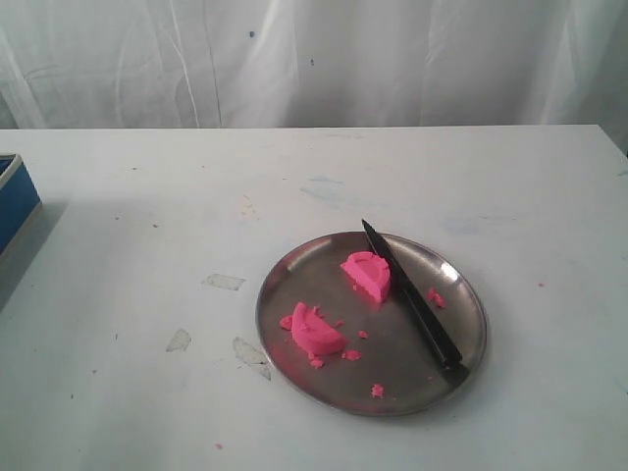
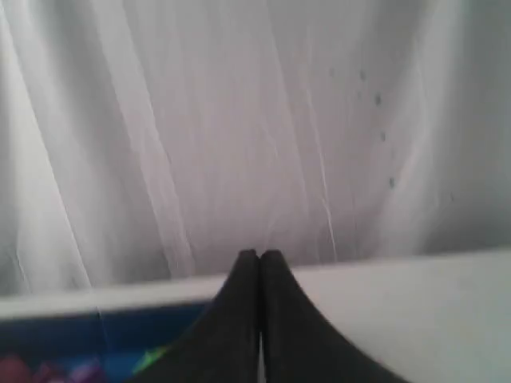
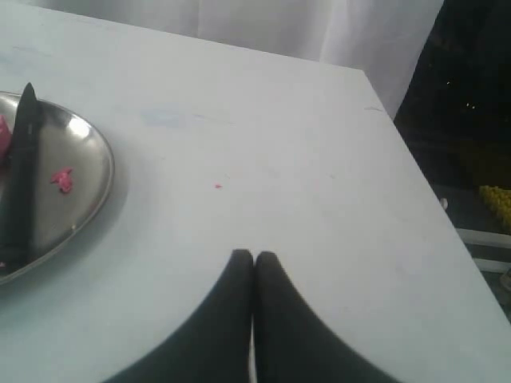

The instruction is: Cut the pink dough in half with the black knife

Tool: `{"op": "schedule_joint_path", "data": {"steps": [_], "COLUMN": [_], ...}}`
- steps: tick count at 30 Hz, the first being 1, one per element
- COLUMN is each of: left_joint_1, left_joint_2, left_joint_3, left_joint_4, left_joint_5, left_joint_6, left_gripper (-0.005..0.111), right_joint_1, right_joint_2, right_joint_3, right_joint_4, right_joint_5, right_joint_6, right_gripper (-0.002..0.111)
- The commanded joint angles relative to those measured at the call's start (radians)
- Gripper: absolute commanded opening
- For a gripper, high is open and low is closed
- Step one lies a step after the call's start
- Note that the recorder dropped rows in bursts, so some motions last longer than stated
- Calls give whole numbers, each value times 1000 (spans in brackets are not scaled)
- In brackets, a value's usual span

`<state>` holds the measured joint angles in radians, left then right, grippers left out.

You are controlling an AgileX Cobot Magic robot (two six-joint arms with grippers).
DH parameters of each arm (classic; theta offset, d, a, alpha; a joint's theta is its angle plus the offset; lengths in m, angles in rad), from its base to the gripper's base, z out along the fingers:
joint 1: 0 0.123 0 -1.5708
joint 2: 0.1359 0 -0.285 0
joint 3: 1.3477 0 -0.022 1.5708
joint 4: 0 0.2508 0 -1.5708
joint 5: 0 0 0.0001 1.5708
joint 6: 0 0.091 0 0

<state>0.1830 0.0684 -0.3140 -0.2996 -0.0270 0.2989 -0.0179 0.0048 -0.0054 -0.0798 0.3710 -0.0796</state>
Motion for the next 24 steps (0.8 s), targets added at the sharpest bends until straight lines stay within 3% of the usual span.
{"op": "schedule_joint_path", "data": {"steps": [1,3,7,13,20,24], "left_joint_1": [-8,-8,-8,-8,-20,-101], "left_joint_2": [-10,-10,-10,-10,-50,-68], "left_joint_3": [77,118,184,193,193,195], "left_joint_4": [234,237,153,-29,3,231], "left_joint_5": [448,518,521,514,523,525], "left_joint_6": [-575,-642,-624,-457,-448,-615], "left_gripper": [0,0,0,0,0,0], "right_joint_1": [-2,-2,-2,-2,-2,-2], "right_joint_2": [-5,-5,-5,-5,-5,-5], "right_joint_3": [5,5,5,5,5,5], "right_joint_4": [1,1,1,1,1,1], "right_joint_5": [-4,-4,-4,-4,-4,-4], "right_joint_6": [-4,-4,-4,-4,-4,-4], "right_gripper": [0,0,0,0,0,0]}}
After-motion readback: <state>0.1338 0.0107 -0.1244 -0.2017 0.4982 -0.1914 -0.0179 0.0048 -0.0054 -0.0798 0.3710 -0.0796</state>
